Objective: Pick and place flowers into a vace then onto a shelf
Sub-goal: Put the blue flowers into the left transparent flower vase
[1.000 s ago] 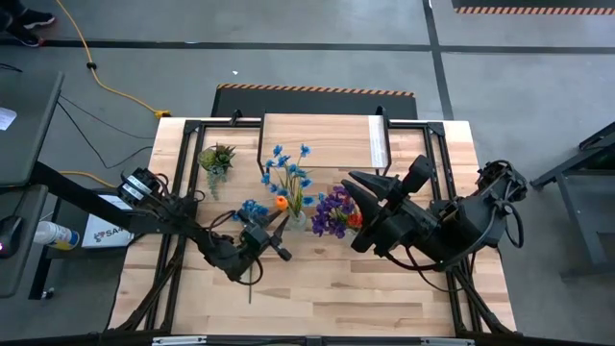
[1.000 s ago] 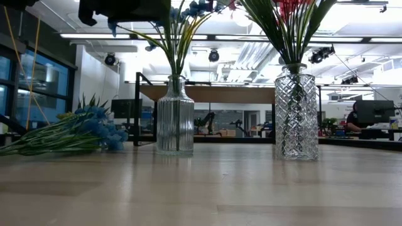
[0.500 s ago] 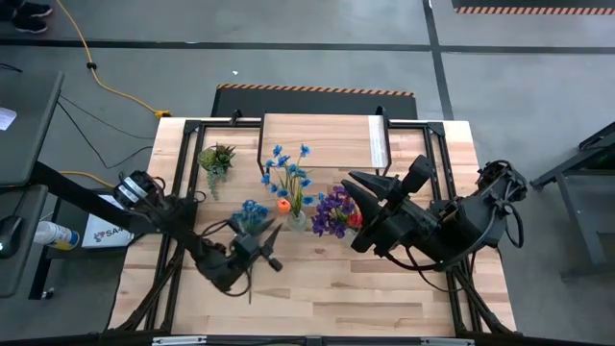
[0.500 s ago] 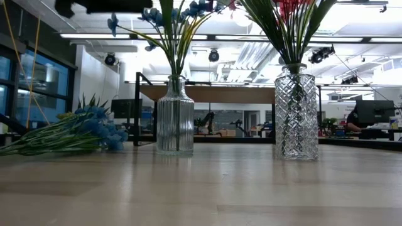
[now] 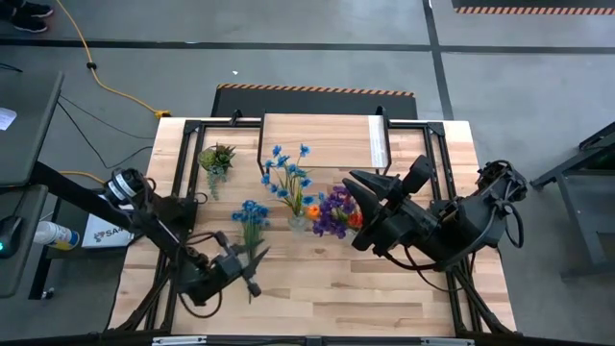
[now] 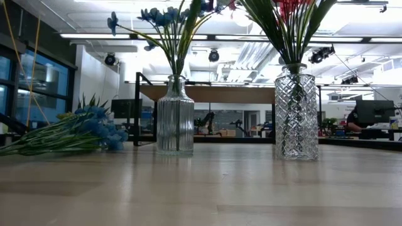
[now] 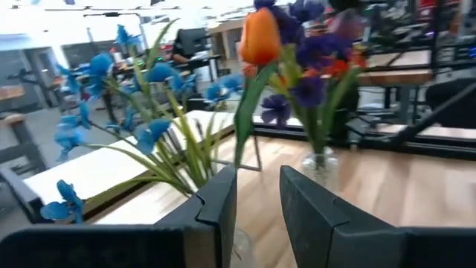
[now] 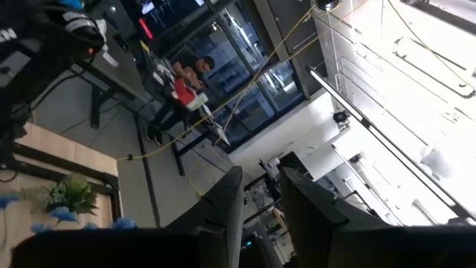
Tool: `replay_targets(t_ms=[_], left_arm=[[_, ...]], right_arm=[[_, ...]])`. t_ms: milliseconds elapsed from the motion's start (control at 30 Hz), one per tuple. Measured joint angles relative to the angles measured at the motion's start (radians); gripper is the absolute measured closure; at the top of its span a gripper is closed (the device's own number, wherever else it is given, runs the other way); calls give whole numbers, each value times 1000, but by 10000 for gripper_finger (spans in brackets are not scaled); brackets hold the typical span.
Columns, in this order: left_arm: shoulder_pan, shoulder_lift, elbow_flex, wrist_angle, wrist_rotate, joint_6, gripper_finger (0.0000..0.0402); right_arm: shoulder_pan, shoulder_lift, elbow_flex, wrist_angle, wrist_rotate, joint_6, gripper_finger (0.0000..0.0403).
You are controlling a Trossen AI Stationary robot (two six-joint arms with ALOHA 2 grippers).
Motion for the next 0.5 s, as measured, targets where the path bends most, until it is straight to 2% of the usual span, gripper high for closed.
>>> replay_targets(t_ms=[200,333,500], left_arm=[[-88,0,44,2,-6,-72,263],[-149,0,105,0,-9,-8,263],[-199,0,148,-7,-10,-15,263]], right_arm=[[0,0,0,0,2,-13,320],[0,0,0,0,3,-14,320],[0,0,0,0,8,-14,320]])
